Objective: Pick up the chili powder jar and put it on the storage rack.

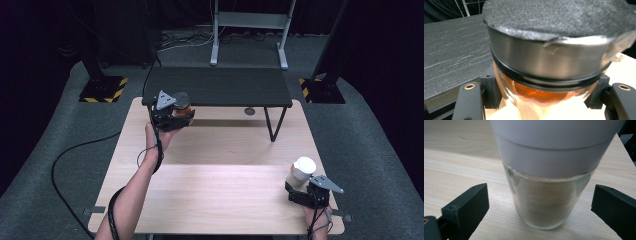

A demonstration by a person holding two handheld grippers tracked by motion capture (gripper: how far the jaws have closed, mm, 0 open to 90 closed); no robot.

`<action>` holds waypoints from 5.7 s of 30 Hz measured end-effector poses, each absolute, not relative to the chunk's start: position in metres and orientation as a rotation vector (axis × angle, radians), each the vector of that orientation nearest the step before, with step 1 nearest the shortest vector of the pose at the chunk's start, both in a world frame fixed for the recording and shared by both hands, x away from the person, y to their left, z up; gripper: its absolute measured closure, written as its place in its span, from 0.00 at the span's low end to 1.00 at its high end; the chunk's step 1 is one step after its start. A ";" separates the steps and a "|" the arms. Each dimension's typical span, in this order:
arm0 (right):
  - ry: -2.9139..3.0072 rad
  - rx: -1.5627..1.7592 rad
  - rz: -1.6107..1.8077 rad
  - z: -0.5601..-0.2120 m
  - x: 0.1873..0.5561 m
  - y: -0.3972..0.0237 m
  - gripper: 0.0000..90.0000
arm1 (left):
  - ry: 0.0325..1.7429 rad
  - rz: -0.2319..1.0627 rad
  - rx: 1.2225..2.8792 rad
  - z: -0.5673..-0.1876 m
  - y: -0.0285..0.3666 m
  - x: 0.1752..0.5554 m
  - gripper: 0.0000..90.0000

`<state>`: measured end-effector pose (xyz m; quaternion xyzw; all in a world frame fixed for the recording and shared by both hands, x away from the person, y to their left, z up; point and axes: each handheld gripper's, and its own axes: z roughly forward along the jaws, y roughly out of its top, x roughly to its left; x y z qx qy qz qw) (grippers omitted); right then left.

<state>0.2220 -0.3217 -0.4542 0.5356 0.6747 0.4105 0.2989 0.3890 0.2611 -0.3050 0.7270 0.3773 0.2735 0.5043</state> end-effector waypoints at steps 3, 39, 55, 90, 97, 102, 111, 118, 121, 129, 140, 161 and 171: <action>1.794 1.421 1.090 -0.454 0.222 -0.322 0.00 | 0.906 0.660 1.753 -0.302 0.261 0.390 0.35; 1.794 1.424 1.090 -0.454 0.222 -0.322 0.00 | 0.868 0.670 1.731 -0.270 0.257 0.398 0.35; 1.795 1.425 1.088 -0.454 0.223 -0.322 0.00 | 0.878 0.668 1.731 -0.263 0.250 0.415 0.35; 1.793 1.420 1.092 -0.454 0.222 -0.322 0.00 | 0.902 0.673 1.795 -0.254 0.229 0.452 0.35; 1.794 1.419 1.095 -0.454 0.222 -0.322 0.00 | 0.909 0.664 1.813 -0.255 0.224 0.458 0.35; 1.794 1.418 1.094 -0.454 0.222 -0.322 0.00 | 0.910 0.657 1.810 -0.256 0.225 0.460 0.35; 1.795 1.418 1.094 -0.454 0.222 -0.322 0.00 | 0.920 0.626 1.811 -0.255 0.228 0.465 0.35; 1.795 1.415 1.094 -0.455 0.222 -0.322 0.00 | 0.924 0.616 1.822 -0.252 0.228 0.467 0.35; 1.794 1.415 1.094 -0.455 0.222 -0.322 0.00 | 0.927 0.614 1.826 -0.251 0.228 0.467 0.35; 1.792 1.415 1.095 -0.455 0.221 -0.322 0.00 | 0.933 0.606 1.844 -0.247 0.228 0.468 0.35; 1.794 1.413 1.091 -0.455 0.221 -0.322 0.00 | 0.991 0.535 1.932 -0.236 0.230 0.468 0.08; 1.797 1.411 1.082 -0.454 0.222 -0.321 0.01 | 0.928 0.557 2.054 -0.260 0.252 0.414 0.00; 1.798 1.410 1.079 -0.454 0.222 -0.320 0.00 | 0.935 0.543 2.103 -0.311 0.262 0.385 0.00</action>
